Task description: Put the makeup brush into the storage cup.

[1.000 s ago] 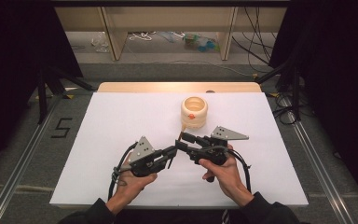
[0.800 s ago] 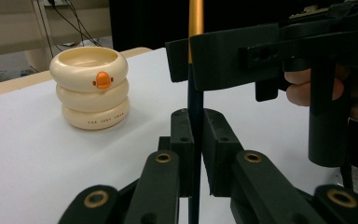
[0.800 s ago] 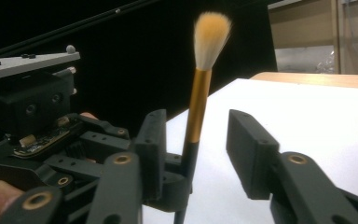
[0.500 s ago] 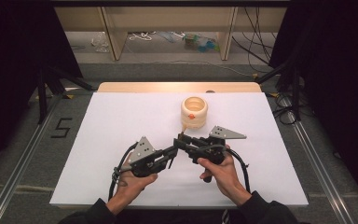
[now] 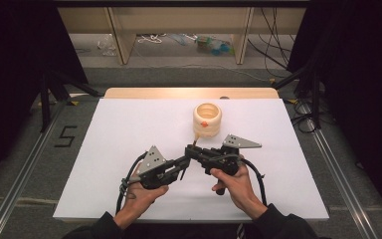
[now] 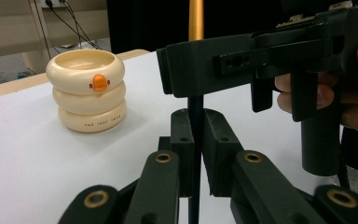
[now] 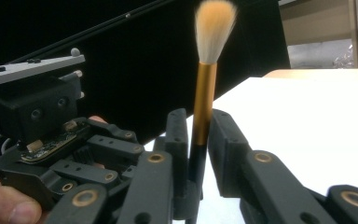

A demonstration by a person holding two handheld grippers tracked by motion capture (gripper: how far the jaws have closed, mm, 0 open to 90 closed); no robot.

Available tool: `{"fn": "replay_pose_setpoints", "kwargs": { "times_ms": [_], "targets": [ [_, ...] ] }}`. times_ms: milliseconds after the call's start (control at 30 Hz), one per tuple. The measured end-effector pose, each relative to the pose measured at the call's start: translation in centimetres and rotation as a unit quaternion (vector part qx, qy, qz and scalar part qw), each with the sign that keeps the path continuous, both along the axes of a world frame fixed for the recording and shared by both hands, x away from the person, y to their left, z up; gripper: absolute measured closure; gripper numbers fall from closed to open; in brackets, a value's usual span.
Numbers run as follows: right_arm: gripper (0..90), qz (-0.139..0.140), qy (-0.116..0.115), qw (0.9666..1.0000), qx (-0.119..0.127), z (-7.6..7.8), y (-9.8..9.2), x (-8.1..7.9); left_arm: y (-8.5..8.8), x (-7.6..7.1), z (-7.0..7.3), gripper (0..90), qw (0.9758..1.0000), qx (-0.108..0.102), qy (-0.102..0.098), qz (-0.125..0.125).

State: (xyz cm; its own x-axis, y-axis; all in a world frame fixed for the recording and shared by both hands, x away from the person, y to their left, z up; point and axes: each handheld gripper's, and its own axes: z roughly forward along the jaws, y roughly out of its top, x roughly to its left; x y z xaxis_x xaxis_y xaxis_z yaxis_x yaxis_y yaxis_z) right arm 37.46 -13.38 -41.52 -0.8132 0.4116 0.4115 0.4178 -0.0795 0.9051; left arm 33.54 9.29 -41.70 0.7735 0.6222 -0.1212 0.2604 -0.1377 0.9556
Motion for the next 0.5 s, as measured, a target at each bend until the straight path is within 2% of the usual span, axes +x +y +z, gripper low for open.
{"fn": "replay_pose_setpoints", "kwargs": {
  "times_ms": [133,200,300,433,500],
  "targets": [
    [83.1,0.003,-0.008,1.0,0.002,-0.05,0.01,0.06,0.0,-0.01,0.03,83.1,1.0,-0.002,0.001,0.0],
    [83.3,0.005,0.001,1.0,0.006,0.01,-0.04,0.02,0.03,0.03,0.08,83.0,1.0,0.0,-0.004,-0.004],
    [83.4,0.005,-0.003,1.0,0.006,0.07,-0.12,0.01,0.04,0.03,0.18,81.4,1.0,-0.004,-0.004,-0.006],
    [83.5,0.004,-0.005,1.0,0.005,0.15,-0.23,-0.01,0.01,-0.09,0.22,63.0,0.9999,-0.005,-0.008,-0.005],
    [83.5,0.002,-0.008,1.0,0.002,0.18,-0.32,0.03,0.05,-0.14,0.28,54.9,1.0,-0.008,-0.003,-0.006]
  ]
}}
